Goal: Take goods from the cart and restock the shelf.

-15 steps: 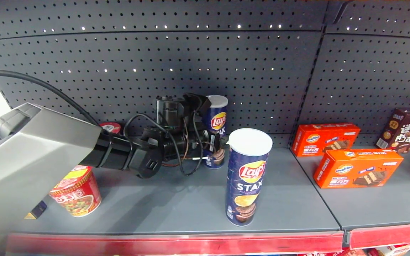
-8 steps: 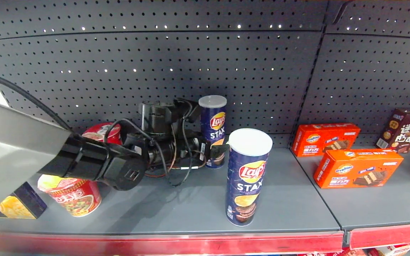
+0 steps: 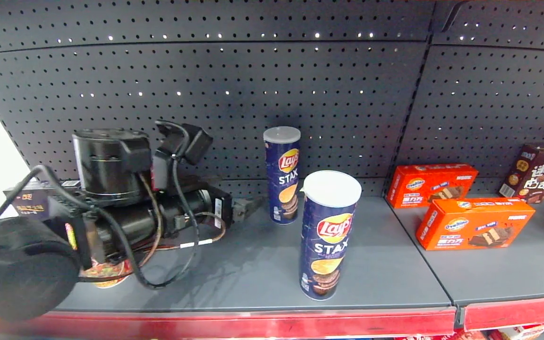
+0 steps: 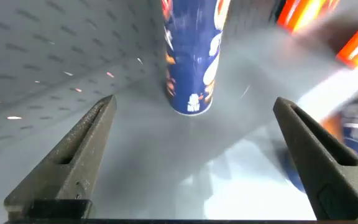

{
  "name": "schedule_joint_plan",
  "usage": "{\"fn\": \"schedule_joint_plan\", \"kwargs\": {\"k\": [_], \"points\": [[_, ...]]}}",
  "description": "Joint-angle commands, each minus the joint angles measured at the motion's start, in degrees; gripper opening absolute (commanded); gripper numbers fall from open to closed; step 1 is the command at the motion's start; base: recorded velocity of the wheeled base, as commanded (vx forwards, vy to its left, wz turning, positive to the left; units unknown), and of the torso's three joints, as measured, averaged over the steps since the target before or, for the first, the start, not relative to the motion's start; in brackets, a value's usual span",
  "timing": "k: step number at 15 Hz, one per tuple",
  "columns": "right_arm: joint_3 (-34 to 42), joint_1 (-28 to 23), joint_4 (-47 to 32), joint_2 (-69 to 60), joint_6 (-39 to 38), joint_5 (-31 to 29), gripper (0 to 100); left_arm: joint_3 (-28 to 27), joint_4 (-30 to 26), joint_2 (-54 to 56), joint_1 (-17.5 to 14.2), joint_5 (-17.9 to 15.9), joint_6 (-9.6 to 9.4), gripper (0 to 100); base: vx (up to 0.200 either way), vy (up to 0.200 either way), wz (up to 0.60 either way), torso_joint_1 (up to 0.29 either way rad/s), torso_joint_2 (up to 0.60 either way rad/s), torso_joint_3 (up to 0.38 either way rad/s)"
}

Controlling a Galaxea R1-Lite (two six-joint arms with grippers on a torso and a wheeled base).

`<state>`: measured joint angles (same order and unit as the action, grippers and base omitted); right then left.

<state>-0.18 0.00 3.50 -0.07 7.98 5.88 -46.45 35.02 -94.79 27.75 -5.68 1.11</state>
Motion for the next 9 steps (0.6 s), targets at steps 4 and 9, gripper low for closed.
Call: {"fn": "schedule_joint_plan", "kwargs": {"k": [4,9], "points": [[0.0,0.0,0.0,0.1,0.0,0.0,100,10.4,-7.2,27.3,-2.7,4.0,0.56,100,0.0,0.0,0.0,0.0,0.0,0.0],[0.0,0.0,0.0,0.1,0.0,0.0,100,30.6,-13.1,51.1,-16.5,3.5,0.38,100,0.0,0.0,0.0,0.0,0.0,0.0]]}}
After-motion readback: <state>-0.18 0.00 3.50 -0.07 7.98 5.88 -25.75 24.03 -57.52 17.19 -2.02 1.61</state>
